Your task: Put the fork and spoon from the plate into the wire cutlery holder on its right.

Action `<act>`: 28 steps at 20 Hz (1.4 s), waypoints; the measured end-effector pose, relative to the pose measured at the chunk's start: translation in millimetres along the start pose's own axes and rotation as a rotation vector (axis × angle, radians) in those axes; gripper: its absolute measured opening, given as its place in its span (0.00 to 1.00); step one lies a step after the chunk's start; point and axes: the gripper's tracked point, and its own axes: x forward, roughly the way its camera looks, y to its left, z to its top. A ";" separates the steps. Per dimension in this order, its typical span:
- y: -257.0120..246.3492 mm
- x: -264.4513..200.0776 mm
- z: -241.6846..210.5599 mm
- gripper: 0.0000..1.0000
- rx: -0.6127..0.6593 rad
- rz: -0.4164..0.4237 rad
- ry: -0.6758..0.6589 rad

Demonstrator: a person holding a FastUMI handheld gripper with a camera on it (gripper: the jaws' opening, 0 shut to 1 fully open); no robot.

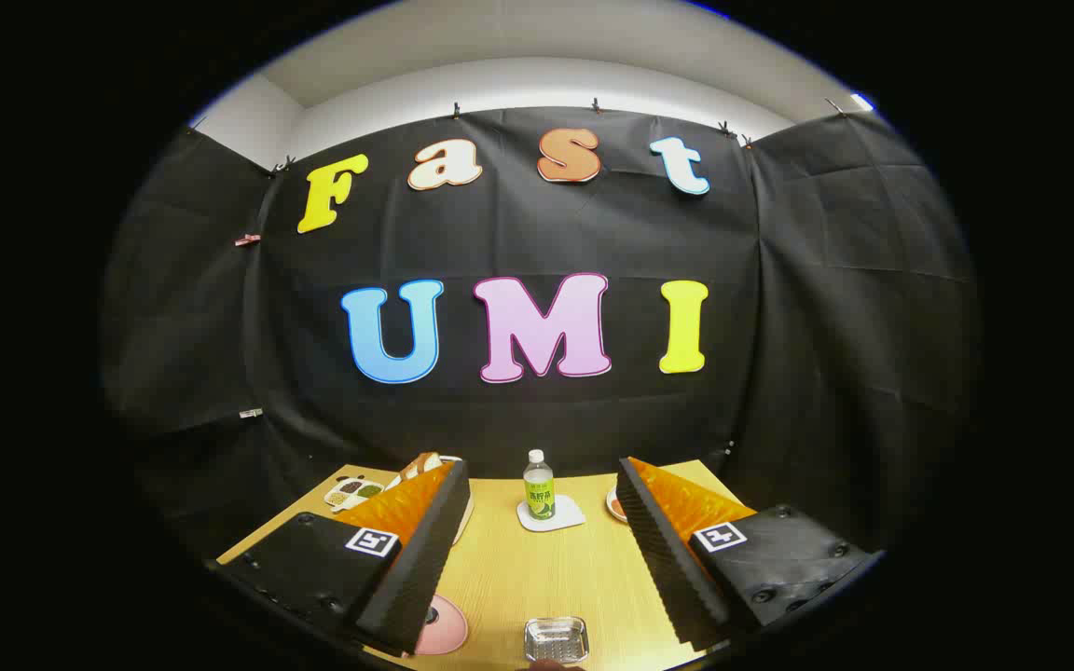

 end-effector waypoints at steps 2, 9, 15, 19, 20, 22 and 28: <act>3.0 1.4 -2.9 0.99 0.003 0.011 0.010; 8.4 5.8 -6.7 0.99 0.005 0.026 0.024; 10.7 8.5 -22.8 0.99 0.013 0.021 0.071; 10.8 10.4 -24.1 0.99 0.001 0.017 0.076; 12.9 11.0 -24.7 0.99 -0.002 0.019 0.078; 15.6 12.2 -28.7 0.99 -0.003 0.018 0.085; 20.6 11.5 -47.6 0.99 -0.001 -0.015 0.131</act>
